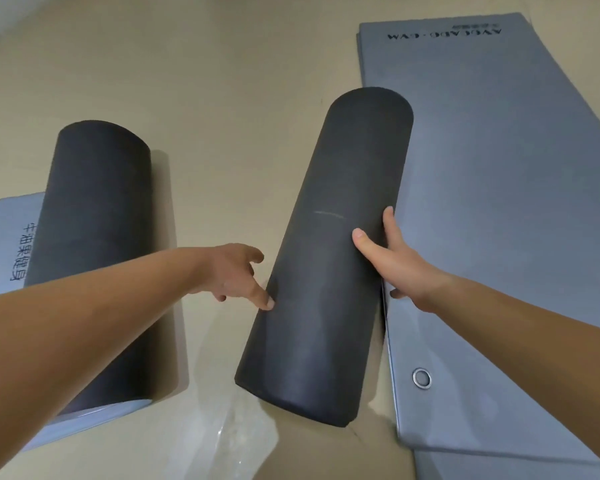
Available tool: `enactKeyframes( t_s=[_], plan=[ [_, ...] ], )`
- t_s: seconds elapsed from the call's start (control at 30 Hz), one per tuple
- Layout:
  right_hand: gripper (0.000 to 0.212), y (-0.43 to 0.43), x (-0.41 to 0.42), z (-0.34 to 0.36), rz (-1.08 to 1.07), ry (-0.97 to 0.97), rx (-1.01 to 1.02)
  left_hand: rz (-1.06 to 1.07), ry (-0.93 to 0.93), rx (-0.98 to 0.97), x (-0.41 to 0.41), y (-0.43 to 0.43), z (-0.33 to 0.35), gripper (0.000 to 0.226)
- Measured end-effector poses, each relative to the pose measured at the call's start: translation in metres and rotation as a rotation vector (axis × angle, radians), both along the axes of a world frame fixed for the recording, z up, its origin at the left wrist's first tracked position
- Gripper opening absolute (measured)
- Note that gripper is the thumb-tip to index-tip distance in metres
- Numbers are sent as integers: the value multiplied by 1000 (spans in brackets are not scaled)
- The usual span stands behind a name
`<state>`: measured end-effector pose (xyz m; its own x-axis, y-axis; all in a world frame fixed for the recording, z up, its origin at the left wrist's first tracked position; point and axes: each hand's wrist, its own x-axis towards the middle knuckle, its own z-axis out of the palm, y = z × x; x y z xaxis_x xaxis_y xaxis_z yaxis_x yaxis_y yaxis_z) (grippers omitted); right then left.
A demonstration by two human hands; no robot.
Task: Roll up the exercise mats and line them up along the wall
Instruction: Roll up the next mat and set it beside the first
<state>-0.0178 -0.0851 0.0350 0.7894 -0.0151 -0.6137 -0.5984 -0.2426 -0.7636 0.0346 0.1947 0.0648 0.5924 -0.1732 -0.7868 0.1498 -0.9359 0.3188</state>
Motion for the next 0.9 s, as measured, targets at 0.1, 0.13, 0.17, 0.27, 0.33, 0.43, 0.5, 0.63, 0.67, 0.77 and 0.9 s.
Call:
enactKeyframes(
  t_s=[0.1, 0.13, 0.17, 0.27, 0.33, 0.43, 0.5, 0.63, 0.67, 0.77, 0.9],
  plan=[
    [84, 32, 13, 4, 142, -56, -61, 50, -205, -30, 4, 5, 13, 65],
    [84, 46, 20, 7, 156, -72, -109, 97, -246, -76, 3, 4, 15, 48],
    [84, 61, 27, 9, 162, -82, -161, 129, -260, -99, -1, 3, 16, 37],
    [84, 94, 44, 14, 206, -110, -324, 113, -216, -105, -12, 7, 9, 80],
    [78, 102, 49, 8, 223, -177, -396, 27, -311, -10, -16, 15, 1, 117],
    [73, 95, 47, -9, 159, -304, -420, -48, -419, 47, -18, 22, -2, 128],
    [84, 88, 43, -22, 37, -261, -369, -28, -388, 13, -13, 32, -3, 129],
    [114, 100, 34, -22, -61, 37, -10, 127, -262, -199, -6, 69, -4, 118],
    [113, 109, 34, -18, -53, 43, 69, 168, -223, -247, -8, 78, -2, 109],
    [112, 138, 45, -12, -11, 1, 99, 186, -233, -208, -11, 105, -3, 77],
    [122, 170, 63, -15, 6, -87, 8, 7, -539, -32, -8, 118, 11, 64]
  ],
)
